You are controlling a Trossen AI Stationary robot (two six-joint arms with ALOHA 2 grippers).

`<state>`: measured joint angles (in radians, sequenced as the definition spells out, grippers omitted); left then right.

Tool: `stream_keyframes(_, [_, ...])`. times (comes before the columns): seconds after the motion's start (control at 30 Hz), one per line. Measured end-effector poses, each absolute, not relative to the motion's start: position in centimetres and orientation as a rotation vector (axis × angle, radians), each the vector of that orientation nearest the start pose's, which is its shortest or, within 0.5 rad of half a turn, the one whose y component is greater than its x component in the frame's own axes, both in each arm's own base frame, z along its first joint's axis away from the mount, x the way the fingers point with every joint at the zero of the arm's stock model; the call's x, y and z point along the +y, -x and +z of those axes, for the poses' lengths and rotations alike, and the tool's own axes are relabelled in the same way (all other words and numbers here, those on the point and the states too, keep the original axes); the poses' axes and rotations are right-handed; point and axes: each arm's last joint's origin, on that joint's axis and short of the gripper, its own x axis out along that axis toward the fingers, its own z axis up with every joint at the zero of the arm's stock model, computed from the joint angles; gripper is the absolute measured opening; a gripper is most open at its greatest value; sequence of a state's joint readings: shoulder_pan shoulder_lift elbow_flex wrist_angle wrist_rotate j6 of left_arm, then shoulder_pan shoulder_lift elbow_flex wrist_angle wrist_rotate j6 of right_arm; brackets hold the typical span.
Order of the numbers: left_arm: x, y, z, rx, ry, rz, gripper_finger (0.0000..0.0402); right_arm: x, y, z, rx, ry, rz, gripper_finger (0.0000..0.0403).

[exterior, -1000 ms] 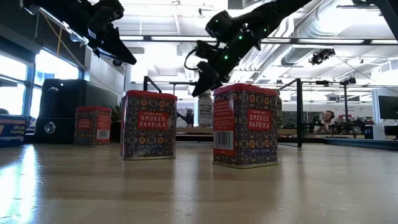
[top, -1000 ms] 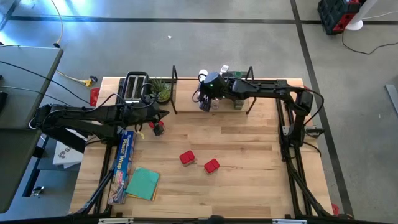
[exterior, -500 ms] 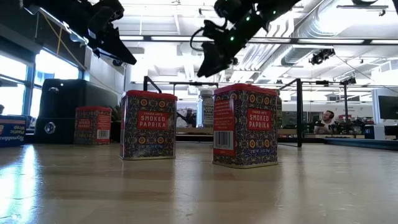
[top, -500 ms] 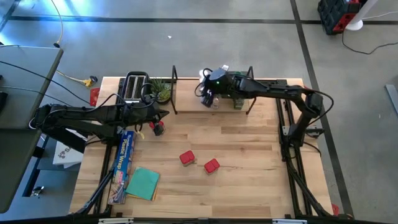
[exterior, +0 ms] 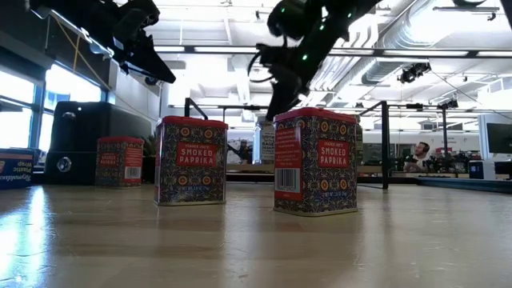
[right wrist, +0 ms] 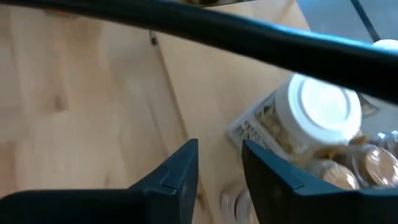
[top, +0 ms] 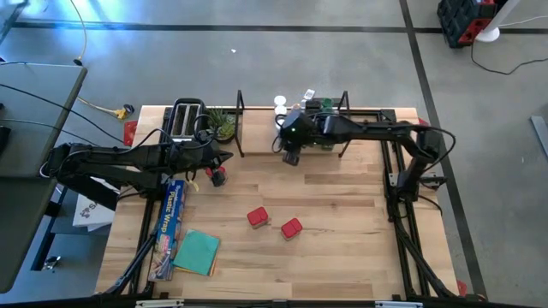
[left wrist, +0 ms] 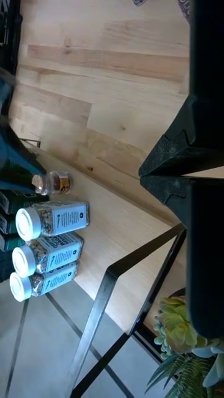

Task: Shelf spices
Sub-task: Put the white seasoning bottle on the shelf aligned with the other white seasoning bottles, then move the top left red seasoning can to the middle left of the table

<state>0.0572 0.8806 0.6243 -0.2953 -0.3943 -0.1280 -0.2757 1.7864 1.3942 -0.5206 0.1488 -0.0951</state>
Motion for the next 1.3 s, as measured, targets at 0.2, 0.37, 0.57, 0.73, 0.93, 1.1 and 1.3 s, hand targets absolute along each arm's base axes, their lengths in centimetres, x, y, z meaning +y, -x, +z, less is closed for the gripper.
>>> stream_keyframes(0.2, [2.2,-18.4,25.4,0.518,0.029,0.474,0.0000,-12.2,-38.3,23.1,0.876,-0.004,-0.400,0.0104])
stream_keyframes(0.37, [2.2,-18.4,25.4,0.518,0.029,0.474,0.0000,-12.9,-38.6,23.3,0.821,0.005,-0.462,0.0103])
stream_keyframes(0.57, [2.2,-18.4,25.4,0.519,0.029,0.474,0.0000,-13.2,-39.2,24.0,0.725,0.035,-0.445,0.0103])
stream_keyframes(0.73, [2.2,-18.3,25.3,0.527,0.028,0.474,0.0000,-12.3,-39.1,25.3,0.686,0.069,-0.422,0.0103])
stream_keyframes(0.93, [1.5,-17.9,25.0,0.587,-0.037,0.425,0.0000,-8.6,-38.3,29.0,0.593,0.100,-0.357,0.0103])
stream_keyframes(1.1, [-0.4,-17.2,25.2,0.682,-0.015,0.183,0.0000,-3.3,-38.1,30.5,0.556,0.105,-0.254,0.0103])
stream_keyframes(1.3, [-0.5,-16.3,25.8,0.967,0.008,0.139,0.0028,3.2,-37.8,30.2,0.586,0.117,-0.105,0.0103])
